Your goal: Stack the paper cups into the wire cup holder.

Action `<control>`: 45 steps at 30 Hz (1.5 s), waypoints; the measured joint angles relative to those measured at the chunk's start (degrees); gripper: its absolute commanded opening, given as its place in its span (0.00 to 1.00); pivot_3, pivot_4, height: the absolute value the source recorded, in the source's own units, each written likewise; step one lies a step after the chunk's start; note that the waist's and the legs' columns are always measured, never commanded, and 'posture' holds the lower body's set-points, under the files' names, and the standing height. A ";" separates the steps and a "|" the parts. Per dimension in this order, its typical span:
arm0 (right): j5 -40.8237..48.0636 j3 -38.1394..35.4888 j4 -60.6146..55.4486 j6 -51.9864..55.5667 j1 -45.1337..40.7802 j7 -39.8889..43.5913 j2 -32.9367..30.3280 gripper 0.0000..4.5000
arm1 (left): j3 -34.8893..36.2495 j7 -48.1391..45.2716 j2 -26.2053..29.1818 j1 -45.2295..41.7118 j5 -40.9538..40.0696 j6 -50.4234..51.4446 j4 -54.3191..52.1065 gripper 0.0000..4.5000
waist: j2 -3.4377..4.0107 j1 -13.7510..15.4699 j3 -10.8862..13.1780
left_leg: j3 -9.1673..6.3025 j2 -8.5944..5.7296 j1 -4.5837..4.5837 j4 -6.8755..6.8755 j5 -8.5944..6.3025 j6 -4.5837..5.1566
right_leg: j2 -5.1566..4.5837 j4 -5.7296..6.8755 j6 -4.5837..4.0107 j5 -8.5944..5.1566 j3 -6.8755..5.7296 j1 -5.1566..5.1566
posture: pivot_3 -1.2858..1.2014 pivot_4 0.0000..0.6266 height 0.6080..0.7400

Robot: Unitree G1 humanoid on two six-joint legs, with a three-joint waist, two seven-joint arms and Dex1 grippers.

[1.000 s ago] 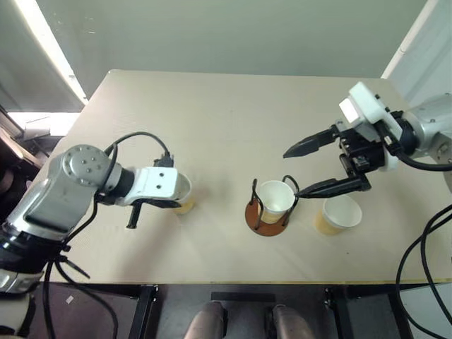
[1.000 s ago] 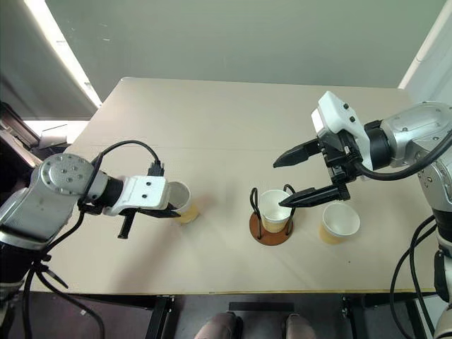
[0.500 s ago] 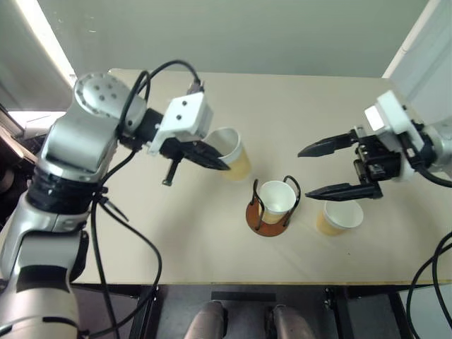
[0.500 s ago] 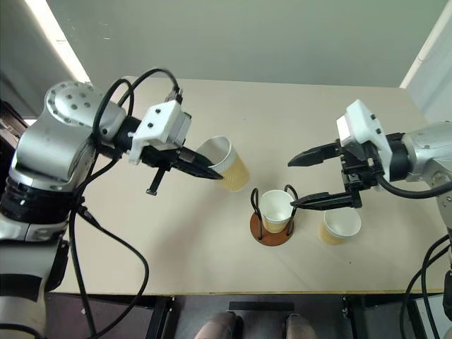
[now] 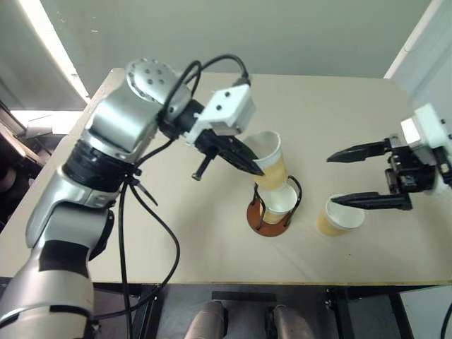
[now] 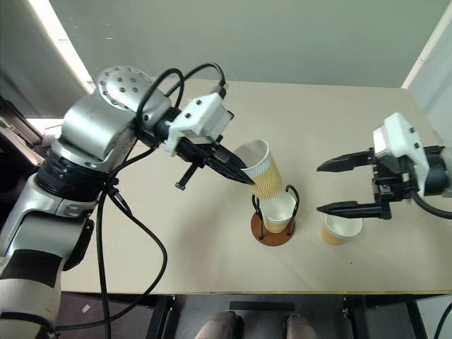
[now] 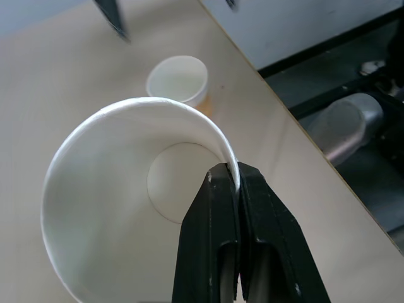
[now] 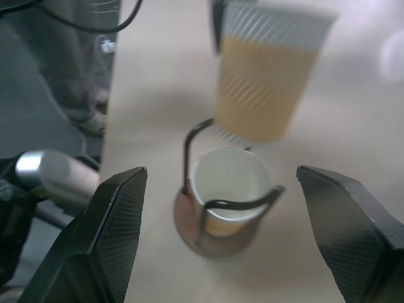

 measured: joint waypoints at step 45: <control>-2.92 -3.36 -13.42 6.96 21.20 -13.77 -9.37 0.87 | 12.35 -0.06 -4.50 4.38 0.71 3.52 2.97 0.99 | 0.03 0.66 -0.02 | 0.12 0.01 -0.04 0.16 -0.01 0.13 | 0.01 0.00 0.15 0.05 0.03 0.02 | 0.52 0.24 1.00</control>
